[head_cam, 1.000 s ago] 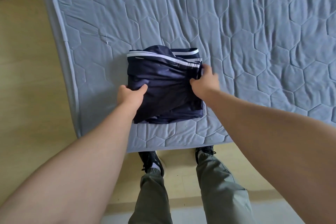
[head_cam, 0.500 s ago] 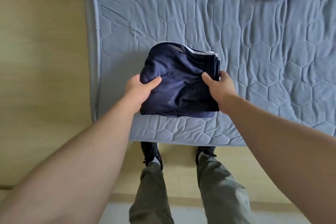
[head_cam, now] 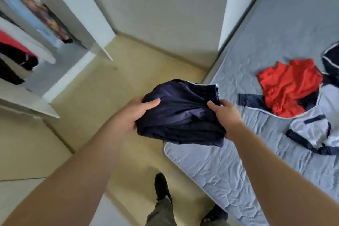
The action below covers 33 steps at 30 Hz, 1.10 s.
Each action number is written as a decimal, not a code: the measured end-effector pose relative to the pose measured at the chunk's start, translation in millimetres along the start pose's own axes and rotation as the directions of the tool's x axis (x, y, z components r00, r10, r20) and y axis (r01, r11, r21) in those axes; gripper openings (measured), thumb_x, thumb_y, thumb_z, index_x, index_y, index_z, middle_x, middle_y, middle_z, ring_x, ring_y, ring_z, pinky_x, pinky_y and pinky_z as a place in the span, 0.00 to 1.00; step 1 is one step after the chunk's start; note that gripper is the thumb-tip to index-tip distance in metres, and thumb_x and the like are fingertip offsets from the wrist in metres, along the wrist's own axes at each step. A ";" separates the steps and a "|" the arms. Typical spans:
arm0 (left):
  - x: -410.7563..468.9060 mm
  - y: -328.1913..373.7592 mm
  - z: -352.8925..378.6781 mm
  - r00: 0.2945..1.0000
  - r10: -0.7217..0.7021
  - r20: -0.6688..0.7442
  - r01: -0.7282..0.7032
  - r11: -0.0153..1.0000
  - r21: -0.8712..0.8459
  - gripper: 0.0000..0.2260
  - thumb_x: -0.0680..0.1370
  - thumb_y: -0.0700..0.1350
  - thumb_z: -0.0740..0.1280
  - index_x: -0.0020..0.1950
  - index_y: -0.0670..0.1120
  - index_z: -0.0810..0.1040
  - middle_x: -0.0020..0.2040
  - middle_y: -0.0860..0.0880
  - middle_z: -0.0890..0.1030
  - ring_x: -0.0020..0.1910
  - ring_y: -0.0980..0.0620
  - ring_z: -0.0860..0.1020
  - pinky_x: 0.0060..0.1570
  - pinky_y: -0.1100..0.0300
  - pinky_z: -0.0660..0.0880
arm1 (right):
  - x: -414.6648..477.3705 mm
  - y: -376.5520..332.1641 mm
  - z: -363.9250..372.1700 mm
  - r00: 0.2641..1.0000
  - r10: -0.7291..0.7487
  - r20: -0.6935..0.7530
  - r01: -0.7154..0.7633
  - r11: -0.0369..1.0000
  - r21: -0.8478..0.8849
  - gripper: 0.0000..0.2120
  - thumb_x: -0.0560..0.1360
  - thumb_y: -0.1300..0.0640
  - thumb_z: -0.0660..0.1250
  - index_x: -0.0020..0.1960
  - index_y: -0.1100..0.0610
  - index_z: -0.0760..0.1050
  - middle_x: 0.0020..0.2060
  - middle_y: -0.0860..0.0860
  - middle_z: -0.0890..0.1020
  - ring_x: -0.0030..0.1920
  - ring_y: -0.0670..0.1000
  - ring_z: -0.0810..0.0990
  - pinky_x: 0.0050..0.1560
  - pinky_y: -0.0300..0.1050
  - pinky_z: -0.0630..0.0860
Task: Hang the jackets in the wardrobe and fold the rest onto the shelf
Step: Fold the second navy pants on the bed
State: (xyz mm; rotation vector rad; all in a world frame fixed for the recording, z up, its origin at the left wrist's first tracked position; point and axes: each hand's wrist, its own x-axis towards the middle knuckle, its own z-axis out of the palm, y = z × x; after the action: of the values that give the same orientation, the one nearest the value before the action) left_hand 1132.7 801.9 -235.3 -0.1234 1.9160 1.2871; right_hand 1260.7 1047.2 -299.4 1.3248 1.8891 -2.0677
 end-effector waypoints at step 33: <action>-198.9 113.4 -598.9 0.718 0.285 -0.634 -0.652 0.595 -0.470 0.22 0.75 0.35 0.71 0.68 0.47 0.78 0.55 0.43 0.86 0.54 0.42 0.85 0.52 0.49 0.81 | -161.9 -430.4 595.1 0.516 -0.391 0.762 0.261 0.919 0.295 0.30 0.76 0.73 0.63 0.66 0.43 0.79 0.55 0.63 0.84 0.50 0.63 0.84 0.49 0.56 0.82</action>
State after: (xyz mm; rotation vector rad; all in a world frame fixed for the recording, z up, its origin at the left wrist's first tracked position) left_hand 874.4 302.3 72.5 -0.3429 1.8416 2.5385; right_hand 802.8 582.5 74.7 -0.1313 1.5935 -2.3722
